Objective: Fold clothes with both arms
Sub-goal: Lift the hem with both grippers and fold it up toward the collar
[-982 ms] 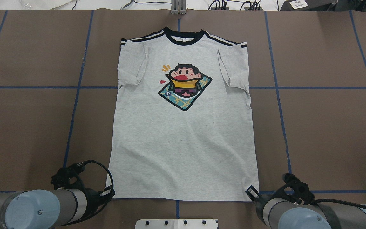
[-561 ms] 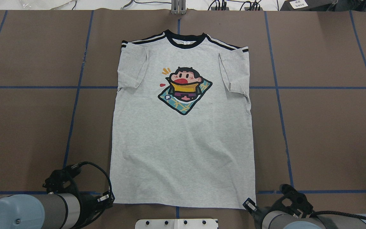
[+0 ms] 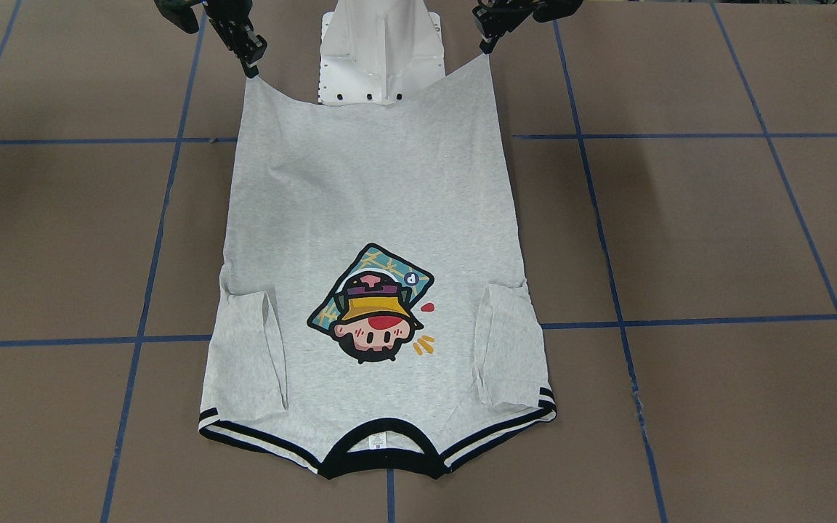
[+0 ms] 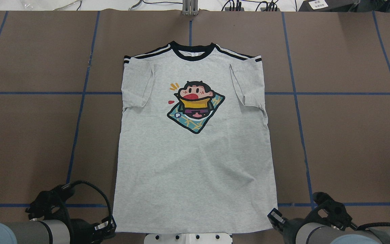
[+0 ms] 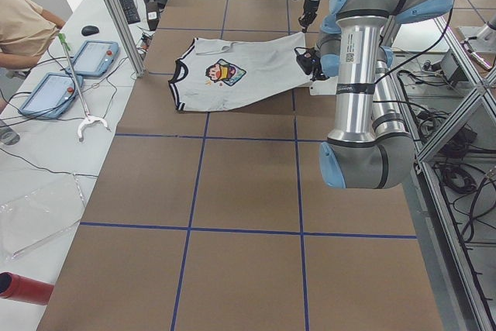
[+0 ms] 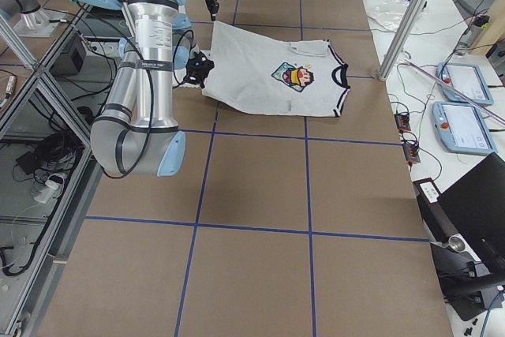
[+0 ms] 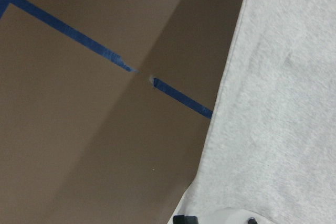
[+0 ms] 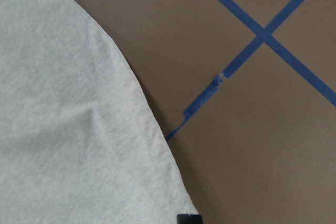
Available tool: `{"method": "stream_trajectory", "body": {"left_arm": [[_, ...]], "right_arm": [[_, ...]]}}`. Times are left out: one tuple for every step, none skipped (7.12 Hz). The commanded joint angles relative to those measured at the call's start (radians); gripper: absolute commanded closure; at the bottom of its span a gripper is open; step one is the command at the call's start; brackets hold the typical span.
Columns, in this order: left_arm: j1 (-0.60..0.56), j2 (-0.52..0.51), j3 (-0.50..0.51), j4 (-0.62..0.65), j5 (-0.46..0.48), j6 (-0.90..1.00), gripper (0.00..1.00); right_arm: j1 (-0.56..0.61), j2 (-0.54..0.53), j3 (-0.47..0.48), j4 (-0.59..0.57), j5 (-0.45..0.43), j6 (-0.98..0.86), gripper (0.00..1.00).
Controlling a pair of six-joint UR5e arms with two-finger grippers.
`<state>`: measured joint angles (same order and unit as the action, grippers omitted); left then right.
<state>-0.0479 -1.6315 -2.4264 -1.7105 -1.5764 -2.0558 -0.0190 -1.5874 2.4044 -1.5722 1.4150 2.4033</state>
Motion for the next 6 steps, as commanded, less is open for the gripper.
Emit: {"method": "stream_trajectory", "body": {"left_arm": [[-0.085, -0.039, 0.004, 0.005, -0.017, 0.168, 1.0], [-0.161, -0.082, 0.056, 0.005, -0.008, 0.236, 1.0], [-0.275, -0.155, 0.152, 0.006, -0.017, 0.329, 1.0], [-0.353, -0.215, 0.237, 0.006, -0.017, 0.471, 1.0], [-0.424, -0.229, 0.315, -0.009, -0.019, 0.505, 1.0], [-0.485, -0.266, 0.376, -0.012, -0.02, 0.611, 1.0]], "right_arm": [[0.118, 0.012, -0.016, -0.009, 0.001, -0.139, 1.0], [0.176, 0.091, -0.056, -0.035, 0.005, -0.291, 1.0], [0.244, 0.189, -0.112, -0.104, 0.01, -0.332, 1.0], [0.31, 0.301, -0.176, -0.189, 0.013, -0.418, 1.0], [0.371, 0.376, -0.242, -0.224, 0.015, -0.472, 1.0], [0.43, 0.417, -0.316, -0.218, 0.015, -0.536, 1.0]]}}
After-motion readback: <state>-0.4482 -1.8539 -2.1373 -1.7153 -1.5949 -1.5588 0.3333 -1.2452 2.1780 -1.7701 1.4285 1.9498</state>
